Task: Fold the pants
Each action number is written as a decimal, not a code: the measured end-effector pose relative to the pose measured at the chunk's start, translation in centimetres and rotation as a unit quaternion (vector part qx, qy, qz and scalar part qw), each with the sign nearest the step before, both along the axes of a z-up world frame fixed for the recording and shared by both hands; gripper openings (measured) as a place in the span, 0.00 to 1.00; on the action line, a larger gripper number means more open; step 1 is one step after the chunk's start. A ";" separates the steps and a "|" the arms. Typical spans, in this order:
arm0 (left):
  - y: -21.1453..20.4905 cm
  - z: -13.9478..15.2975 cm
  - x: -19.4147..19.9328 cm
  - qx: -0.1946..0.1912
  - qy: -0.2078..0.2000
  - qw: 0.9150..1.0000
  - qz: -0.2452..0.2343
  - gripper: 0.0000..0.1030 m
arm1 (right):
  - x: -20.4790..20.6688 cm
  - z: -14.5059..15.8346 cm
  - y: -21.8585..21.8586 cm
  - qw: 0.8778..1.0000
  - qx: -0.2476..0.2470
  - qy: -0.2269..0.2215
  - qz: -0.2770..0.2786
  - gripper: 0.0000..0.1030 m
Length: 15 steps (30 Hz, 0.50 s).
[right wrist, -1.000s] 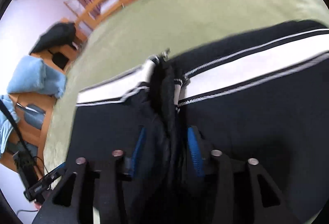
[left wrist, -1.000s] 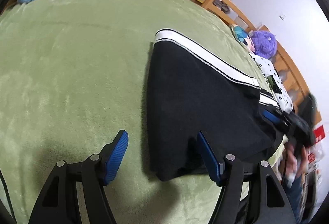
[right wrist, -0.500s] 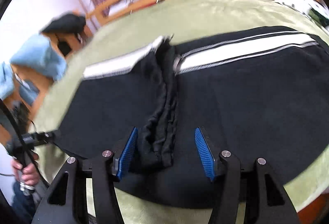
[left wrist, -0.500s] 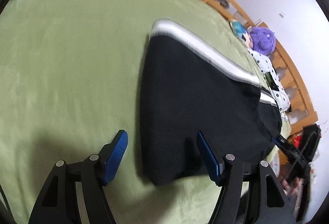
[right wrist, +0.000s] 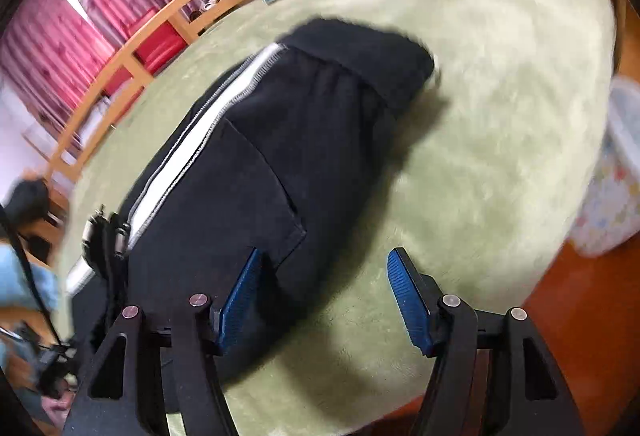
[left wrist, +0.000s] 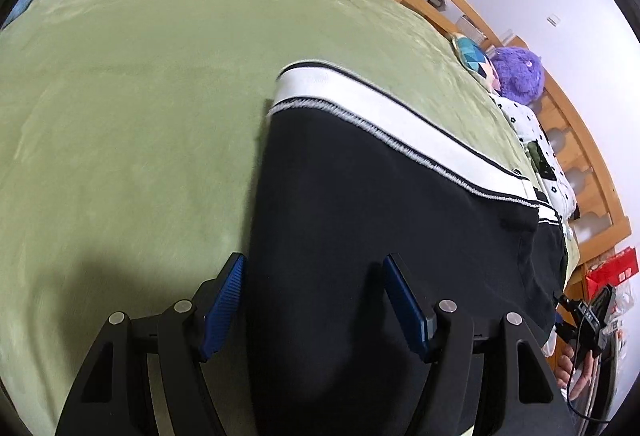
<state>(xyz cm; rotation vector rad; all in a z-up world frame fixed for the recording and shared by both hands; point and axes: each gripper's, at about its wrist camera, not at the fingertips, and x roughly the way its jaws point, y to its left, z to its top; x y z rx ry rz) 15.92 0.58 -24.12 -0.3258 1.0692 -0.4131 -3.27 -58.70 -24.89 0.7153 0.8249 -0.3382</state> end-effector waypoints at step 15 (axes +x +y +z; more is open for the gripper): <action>1.0 1.2 0.6 -0.039 -0.010 0.999 0.025 0.10 | 7.3 -1.4 -0.5 0.997 0.014 -0.075 -0.024 0.16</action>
